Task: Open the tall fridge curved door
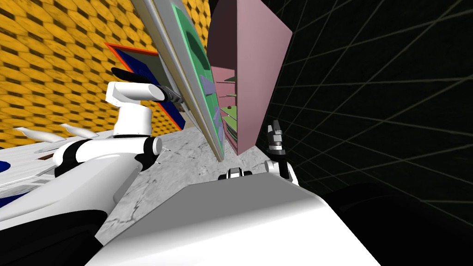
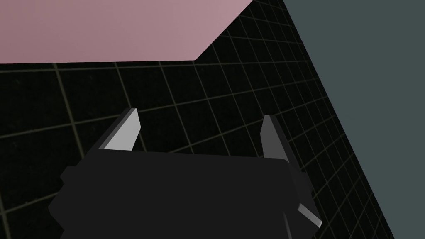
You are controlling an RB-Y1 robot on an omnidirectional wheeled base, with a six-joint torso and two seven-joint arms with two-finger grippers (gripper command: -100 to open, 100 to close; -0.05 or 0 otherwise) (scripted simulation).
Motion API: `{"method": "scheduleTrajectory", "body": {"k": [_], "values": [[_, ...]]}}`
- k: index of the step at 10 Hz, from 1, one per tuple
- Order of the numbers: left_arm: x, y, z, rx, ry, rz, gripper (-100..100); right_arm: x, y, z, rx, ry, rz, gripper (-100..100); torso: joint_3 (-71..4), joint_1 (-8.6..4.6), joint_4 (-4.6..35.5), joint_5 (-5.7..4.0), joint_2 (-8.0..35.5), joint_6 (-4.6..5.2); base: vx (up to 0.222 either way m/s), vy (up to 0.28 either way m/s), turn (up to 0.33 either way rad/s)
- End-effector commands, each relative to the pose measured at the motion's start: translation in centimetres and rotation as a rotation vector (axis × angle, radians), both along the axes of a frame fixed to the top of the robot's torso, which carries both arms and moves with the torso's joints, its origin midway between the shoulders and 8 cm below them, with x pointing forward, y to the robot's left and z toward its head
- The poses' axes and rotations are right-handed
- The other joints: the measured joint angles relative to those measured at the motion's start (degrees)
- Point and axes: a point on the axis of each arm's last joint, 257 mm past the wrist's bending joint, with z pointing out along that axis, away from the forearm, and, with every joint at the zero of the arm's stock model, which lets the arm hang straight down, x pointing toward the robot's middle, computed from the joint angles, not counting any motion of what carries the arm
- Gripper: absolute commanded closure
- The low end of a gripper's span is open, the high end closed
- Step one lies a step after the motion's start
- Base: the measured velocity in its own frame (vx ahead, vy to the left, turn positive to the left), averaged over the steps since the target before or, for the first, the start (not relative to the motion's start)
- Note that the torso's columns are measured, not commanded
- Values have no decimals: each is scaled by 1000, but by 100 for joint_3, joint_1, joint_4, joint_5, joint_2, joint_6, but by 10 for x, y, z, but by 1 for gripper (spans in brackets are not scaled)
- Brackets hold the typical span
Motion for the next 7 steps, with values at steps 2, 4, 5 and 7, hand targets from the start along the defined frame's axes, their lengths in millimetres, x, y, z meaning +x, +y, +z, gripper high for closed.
{"method": "scheduleTrajectory", "body": {"k": [2, 4, 5, 7], "values": [[3, -23, 6, 1, -10, -47, 100, 0, 0, 0, 0, 0, 0, 0, 20, 10, 5, 9, 25, -13, -73, 297, -83], [-2, -28, 25, -6, -23, -55, -100, 0, 0, 0, 0, 0, 0, 0, 32, -26, 9, 7, 37, -40, -5, 104, -14], [-2, -28, 25, -6, -23, -55, -100, 0, 0, 0, 0, 0, 0, 0, 34, -26, 14, 0, 41, -36, 15, 76, -4], [-7, -32, 40, -11, -33, -64, -100, 0, 0, 0, 0, 0, 0, 0, 34, -19, 49, -15, 53, -20, 18, 44, -18]]}}
